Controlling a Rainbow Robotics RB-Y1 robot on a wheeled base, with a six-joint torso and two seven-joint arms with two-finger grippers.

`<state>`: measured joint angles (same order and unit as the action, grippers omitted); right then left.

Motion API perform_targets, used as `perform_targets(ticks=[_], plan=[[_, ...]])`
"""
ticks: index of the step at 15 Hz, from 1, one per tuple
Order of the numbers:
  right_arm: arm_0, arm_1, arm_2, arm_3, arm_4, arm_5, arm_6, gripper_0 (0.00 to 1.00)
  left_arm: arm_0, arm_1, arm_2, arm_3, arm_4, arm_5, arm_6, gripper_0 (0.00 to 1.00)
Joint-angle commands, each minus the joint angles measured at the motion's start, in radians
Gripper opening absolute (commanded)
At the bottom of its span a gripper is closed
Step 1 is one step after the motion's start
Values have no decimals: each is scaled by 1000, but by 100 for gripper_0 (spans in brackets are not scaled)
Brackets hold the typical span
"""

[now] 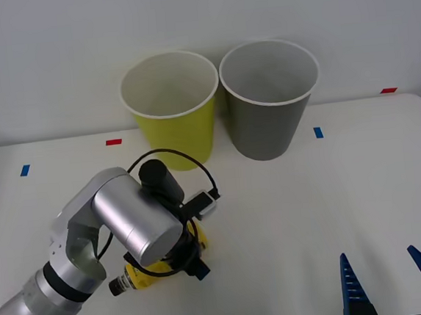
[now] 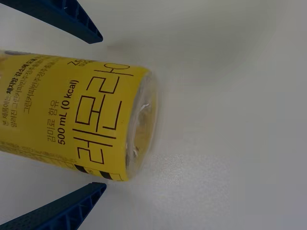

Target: Put cans in the gray bin and PET bottles in the light green bin.

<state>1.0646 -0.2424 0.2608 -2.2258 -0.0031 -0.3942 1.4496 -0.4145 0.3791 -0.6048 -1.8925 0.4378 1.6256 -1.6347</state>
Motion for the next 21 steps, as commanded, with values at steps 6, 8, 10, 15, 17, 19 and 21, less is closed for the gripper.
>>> perform_targets(ticks=[6,8,10,15,17,19,21], plan=[[0,0,0,0,0,0,0,100,-1,-22,10,65,22,-35,-28,100],[0,0,0,0,0,0,0,100,-1,-20,16,67,25,-35,-42,100],[0,0,0,0,0,0,0,100,-1,-20,25,67,33,-35,-56,87],[0,0,0,0,0,0,0,100,-1,-23,46,67,58,-35,-79,0],[0,0,0,0,0,0,0,100,0,-19,46,65,64,-43,-82,0],[0,0,0,0,0,0,0,100,0,-14,46,56,67,-43,-80,0],[0,0,0,0,0,0,0,100,0,4,45,38,71,-43,-77,0]])
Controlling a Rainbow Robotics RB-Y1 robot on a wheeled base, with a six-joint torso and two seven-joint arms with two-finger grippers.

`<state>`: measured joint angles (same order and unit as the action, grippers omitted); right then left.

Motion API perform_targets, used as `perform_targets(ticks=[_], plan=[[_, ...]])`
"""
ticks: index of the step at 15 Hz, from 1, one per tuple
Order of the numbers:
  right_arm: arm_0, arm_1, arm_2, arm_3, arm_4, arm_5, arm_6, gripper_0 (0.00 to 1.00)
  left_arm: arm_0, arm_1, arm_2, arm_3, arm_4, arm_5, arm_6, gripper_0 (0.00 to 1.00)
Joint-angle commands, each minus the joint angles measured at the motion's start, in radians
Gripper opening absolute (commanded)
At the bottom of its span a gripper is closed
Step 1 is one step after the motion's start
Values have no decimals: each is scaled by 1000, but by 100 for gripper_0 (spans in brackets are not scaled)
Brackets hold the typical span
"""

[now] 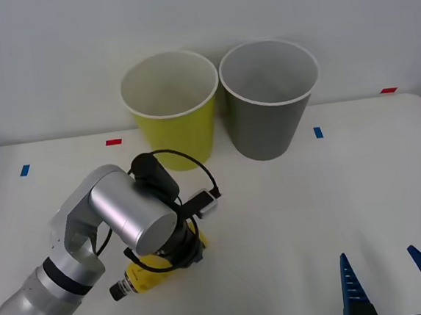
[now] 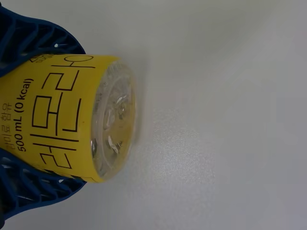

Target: Put cans in the gray bin and PET bottles in the light green bin.

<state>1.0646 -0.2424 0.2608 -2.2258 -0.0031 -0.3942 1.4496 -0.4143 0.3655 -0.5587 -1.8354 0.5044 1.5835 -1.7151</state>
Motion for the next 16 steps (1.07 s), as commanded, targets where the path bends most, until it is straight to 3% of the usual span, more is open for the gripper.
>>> perform_targets(ticks=[1,8,12,16], plan=[[0,0,0,0,0,0,0,100,0,30,-1,-39,5,0,8,0],[0,0,0,0,0,0,0,100,28,194,6,-254,52,-80,48,0],[0,0,0,0,0,0,0,100,146,191,112,-398,43,-134,8,0],[0,0,0,0,0,0,0,100,204,190,253,-489,151,-191,-12,0]])
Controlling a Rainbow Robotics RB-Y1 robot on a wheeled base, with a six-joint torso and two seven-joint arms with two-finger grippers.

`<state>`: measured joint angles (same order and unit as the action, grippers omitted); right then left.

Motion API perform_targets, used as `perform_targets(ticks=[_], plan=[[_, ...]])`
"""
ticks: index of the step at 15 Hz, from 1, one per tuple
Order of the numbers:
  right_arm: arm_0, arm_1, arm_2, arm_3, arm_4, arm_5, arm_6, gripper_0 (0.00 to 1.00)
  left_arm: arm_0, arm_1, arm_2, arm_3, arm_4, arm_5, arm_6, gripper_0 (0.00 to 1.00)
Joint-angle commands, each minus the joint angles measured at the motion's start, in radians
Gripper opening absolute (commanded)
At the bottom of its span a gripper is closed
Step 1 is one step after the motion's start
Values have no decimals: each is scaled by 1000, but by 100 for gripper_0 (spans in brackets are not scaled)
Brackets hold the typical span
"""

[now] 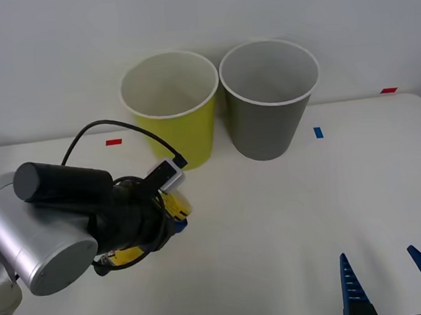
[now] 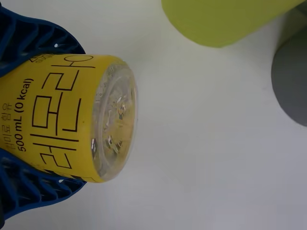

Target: Put cans in the gray bin and PET bottles in the light green bin.

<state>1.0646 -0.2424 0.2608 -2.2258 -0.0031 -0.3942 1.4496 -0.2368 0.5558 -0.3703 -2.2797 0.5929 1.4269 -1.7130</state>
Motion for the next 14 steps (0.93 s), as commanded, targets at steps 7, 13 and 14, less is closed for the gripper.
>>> perform_targets(ticks=[7,13,14], plan=[[0,0,0,0,0,0,0,100,27,-43,277,-167,254,-51,-28,0],[0,0,0,0,0,0,0,100,33,-36,438,-258,386,-75,-40,0],[0,0,0,0,0,0,0,100,33,-39,479,-259,432,-85,-42,0]])
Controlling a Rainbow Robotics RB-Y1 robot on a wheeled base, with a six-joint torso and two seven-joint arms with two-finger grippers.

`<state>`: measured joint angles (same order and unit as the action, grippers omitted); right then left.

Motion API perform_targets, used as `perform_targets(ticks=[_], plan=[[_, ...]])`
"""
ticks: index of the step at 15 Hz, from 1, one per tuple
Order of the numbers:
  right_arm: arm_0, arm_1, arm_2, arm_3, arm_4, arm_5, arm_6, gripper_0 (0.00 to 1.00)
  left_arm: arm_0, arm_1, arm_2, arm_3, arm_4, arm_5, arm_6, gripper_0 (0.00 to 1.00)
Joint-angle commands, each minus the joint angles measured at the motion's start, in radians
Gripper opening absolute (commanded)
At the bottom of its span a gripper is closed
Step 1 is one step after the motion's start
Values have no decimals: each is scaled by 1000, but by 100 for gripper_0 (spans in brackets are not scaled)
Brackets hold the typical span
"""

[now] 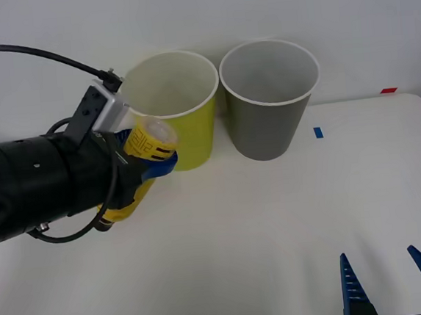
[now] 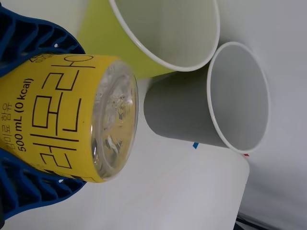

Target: Put cans in the gray bin and PET bottles in the light green bin.

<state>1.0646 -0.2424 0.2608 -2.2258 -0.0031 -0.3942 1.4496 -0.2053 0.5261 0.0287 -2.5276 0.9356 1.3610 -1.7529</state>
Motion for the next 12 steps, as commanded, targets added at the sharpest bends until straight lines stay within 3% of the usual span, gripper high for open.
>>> perform_targets(ticks=[1,8,12], plan=[[0,0,0,0,0,0,0,100,1,-15,115,-10,124,-22,-2,0],[0,0,0,0,0,0,0,100,9,-58,385,-22,308,-37,-26,0],[0,0,0,0,0,0,0,100,-5,-74,444,-60,305,-37,-22,0]])
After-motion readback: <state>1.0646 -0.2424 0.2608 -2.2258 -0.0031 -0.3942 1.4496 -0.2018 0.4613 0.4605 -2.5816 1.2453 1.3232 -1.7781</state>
